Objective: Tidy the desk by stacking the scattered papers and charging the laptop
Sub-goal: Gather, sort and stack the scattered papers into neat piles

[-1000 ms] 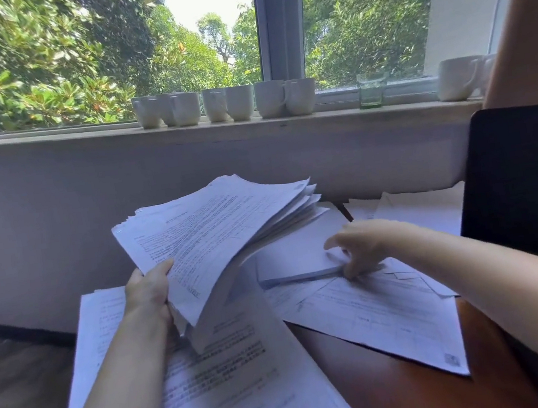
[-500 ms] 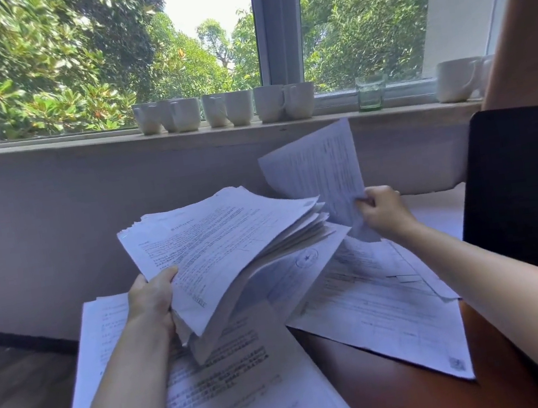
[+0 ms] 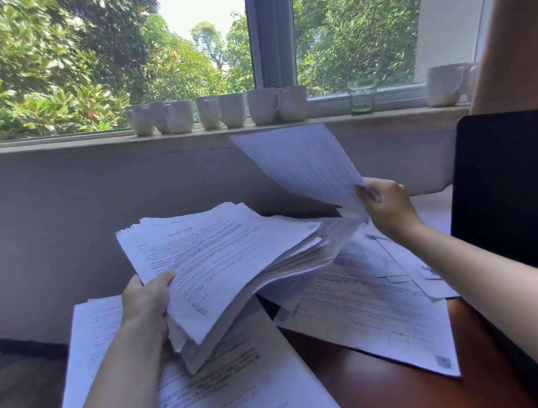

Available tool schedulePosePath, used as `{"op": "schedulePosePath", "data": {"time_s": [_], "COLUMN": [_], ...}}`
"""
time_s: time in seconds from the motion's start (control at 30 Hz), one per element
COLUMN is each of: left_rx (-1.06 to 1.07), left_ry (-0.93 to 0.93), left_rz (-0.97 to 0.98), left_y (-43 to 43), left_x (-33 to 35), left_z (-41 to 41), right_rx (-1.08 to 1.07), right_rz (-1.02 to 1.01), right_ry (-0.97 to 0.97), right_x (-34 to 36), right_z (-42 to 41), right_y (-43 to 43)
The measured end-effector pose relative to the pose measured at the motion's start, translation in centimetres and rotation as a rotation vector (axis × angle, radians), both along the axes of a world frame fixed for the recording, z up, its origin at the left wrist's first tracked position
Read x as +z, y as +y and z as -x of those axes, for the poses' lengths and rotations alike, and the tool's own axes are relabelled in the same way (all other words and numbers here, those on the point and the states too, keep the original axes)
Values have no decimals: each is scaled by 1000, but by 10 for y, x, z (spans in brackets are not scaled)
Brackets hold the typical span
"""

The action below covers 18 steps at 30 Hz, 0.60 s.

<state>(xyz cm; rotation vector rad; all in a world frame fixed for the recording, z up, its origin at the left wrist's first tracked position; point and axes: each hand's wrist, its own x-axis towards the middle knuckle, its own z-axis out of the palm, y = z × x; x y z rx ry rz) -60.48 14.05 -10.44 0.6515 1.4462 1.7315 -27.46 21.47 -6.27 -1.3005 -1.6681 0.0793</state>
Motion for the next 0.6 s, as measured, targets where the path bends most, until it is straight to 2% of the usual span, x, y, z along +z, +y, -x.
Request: {"op": "schedulePosePath", "data": {"time_s": [0.2, 0.33, 0.47, 0.6], "left_rx": [-31, -44, -64, -53], "left_ry": [258, 344, 392, 379], "left_rz": [22, 44, 64, 57], "left_y": [-6, -8, -8, -8], "left_x": [1, 3, 3, 2], "left_z": [-10, -14, -15, -14], "right_rx": [32, -29, -139, -87], "right_rz": [257, 368, 551, 496], "right_ry": [-101, -95, -292, -163], "right_x": [-32, -34, -44, -52], "right_z": [2, -5, -20, -24], "right_y": [12, 10, 7, -7]}}
